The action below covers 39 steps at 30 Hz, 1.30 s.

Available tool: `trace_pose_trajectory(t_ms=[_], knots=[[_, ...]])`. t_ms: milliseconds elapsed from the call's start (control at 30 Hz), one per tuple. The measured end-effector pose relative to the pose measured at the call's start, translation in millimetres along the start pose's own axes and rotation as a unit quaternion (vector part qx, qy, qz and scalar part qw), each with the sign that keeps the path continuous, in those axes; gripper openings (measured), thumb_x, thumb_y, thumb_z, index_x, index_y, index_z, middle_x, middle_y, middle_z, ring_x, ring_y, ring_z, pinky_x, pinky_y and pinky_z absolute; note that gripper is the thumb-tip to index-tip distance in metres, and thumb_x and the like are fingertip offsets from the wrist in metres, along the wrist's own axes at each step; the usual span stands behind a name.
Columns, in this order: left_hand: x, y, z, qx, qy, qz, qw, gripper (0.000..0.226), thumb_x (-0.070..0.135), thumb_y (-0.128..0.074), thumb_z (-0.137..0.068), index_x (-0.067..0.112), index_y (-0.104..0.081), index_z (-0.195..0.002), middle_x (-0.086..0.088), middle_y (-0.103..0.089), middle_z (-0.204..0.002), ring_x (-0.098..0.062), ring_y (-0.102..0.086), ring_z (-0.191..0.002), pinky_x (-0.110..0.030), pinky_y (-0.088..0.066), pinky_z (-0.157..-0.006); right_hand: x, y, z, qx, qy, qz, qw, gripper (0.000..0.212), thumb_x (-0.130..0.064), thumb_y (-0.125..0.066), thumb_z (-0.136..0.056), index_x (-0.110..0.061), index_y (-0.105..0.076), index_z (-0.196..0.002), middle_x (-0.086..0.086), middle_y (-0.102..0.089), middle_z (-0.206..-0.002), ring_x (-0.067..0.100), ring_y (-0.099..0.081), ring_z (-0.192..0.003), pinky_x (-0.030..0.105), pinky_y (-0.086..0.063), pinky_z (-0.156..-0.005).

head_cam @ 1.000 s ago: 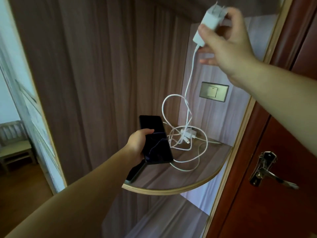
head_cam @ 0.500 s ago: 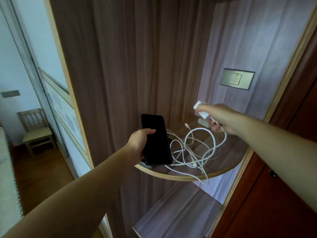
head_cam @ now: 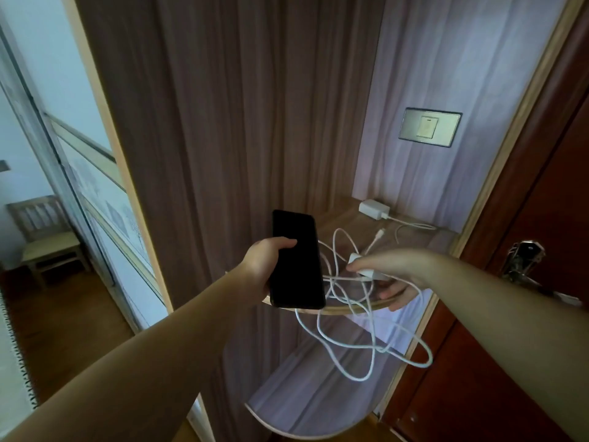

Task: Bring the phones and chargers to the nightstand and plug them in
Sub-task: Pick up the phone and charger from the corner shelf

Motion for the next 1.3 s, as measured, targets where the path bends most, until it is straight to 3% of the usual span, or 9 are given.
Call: trace_pose_trajectory(t_ms=[167, 233, 333, 433, 533, 767, 933, 1167, 1300], knots=[[-19, -5, 8, -0.012, 0.013, -0.002, 1.0, 0.022, 0.018, -0.064, -0.084, 0.004, -0.068, -0.101, -0.013, -0.077, -0.079, -0.03, -0.074, -0.074, -0.038, -0.058, -0.069, -3, -22, 7, -0.013, 0.005, -0.155, 0.988, 0.062, -0.041, -0.08, -0.069, -0.014, -0.058, -0.121, 0.009, -0.062, -0.121, 0.023, -0.068, -0.096, 0.033, -0.059, -0.066], [-25, -5, 10, -0.015, 0.011, 0.004, 1.0, 0.022, 0.016, -0.065, -0.085, 0.006, -0.067, -0.104, -0.015, -0.076, -0.087, -0.034, -0.072, -0.083, -0.044, -0.058, -0.079, -5, -27, 8, 0.008, 0.012, -0.17, 0.985, 0.05, -0.042, -0.08, -0.07, -0.013, -0.06, -0.105, 0.003, -0.061, -0.094, 0.013, -0.06, -0.069, 0.023, -0.052, -0.055], [-29, 0, 15, -0.006, -0.002, 0.012, 1.0, 0.015, 0.014, -0.064, -0.085, 0.008, -0.068, -0.098, -0.012, -0.077, -0.079, -0.031, -0.073, -0.076, -0.04, -0.058, -0.071, -5, -36, 10, 0.022, 0.019, -0.171, 0.985, 0.044, -0.048, -0.077, -0.071, -0.014, -0.058, -0.092, 0.002, -0.05, -0.072, 0.01, -0.04, -0.049, 0.018, -0.038, -0.044], [-27, 8, 26, 0.015, -0.005, 0.019, 1.0, 0.016, 0.015, -0.065, -0.084, 0.006, -0.068, -0.097, -0.013, -0.077, -0.079, -0.031, -0.074, -0.073, -0.038, -0.058, -0.065, -5, -36, 15, 0.022, 0.05, -0.2, 0.978, 0.045, -0.055, -0.073, -0.069, -0.016, -0.062, -0.09, 0.0, -0.058, -0.072, 0.012, -0.051, -0.06, 0.028, -0.052, -0.071], [-23, 17, 40, 0.032, -0.008, 0.027, 0.999, 0.023, 0.017, -0.066, -0.084, 0.003, -0.068, -0.103, -0.018, -0.076, -0.094, -0.035, -0.073, -0.084, -0.04, -0.059, -0.069, -10, -16, 32, 0.047, 0.099, -0.191, 0.975, 0.048, -0.059, -0.07, -0.069, -0.018, -0.067, -0.094, 0.0, -0.065, -0.082, 0.017, -0.058, -0.078, 0.04, -0.049, -0.091], [-17, 20, 80, 0.084, -0.038, 0.029, 0.995, 0.017, 0.02, -0.066, -0.085, 0.005, -0.069, -0.094, -0.013, -0.077, -0.075, -0.032, -0.074, -0.071, -0.04, -0.06, -0.061, -21, 44, 98, 0.126, 0.223, -0.231, 0.938, 0.037, -0.057, -0.068, -0.071, -0.022, -0.069, -0.082, 0.0, -0.067, -0.078, 0.014, -0.06, -0.067, 0.034, -0.048, -0.073], [-23, 4, 120, 0.114, -0.06, 0.044, 0.991, 0.016, 0.017, -0.065, -0.085, 0.005, -0.069, -0.094, -0.01, -0.075, -0.068, -0.027, -0.073, -0.062, -0.033, -0.057, -0.055, -8, 66, 145, 0.213, 0.28, -0.243, 0.904, 0.057, -0.057, -0.072, -0.066, -0.012, -0.068, -0.102, 0.005, -0.068, -0.085, 0.016, -0.062, -0.063, 0.025, -0.045, -0.055], [-38, -36, 186, 0.106, -0.064, 0.068, 0.99, 0.016, 0.016, -0.063, -0.087, 0.005, -0.064, -0.098, -0.01, -0.074, -0.064, -0.026, -0.072, -0.056, -0.031, -0.053, -0.04, 21, 87, 209, 0.325, 0.369, -0.205, 0.846, 0.036, -0.054, -0.073, -0.069, -0.019, -0.064, -0.065, -0.012, -0.062, -0.062, -0.005, -0.056, -0.046, 0.013, -0.035, -0.036], [-39, -54, 215, 0.109, -0.068, 0.066, 0.989, 0.018, 0.015, -0.063, -0.087, 0.004, -0.062, -0.101, -0.009, -0.074, -0.062, -0.026, -0.072, -0.055, -0.03, -0.053, -0.039, 35, 98, 234, 0.366, 0.375, -0.197, 0.829, 0.048, -0.057, -0.07, -0.063, -0.012, -0.072, -0.079, -0.003, -0.067, -0.068, 0.008, -0.06, -0.058, 0.02, -0.038, -0.045]])
Point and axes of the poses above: each hand's wrist, its own z-axis away from the middle knuckle, its own y-axis out of the back of the hand, x = y × z, the point moved 4 cm from there along -z, towards the middle knuckle
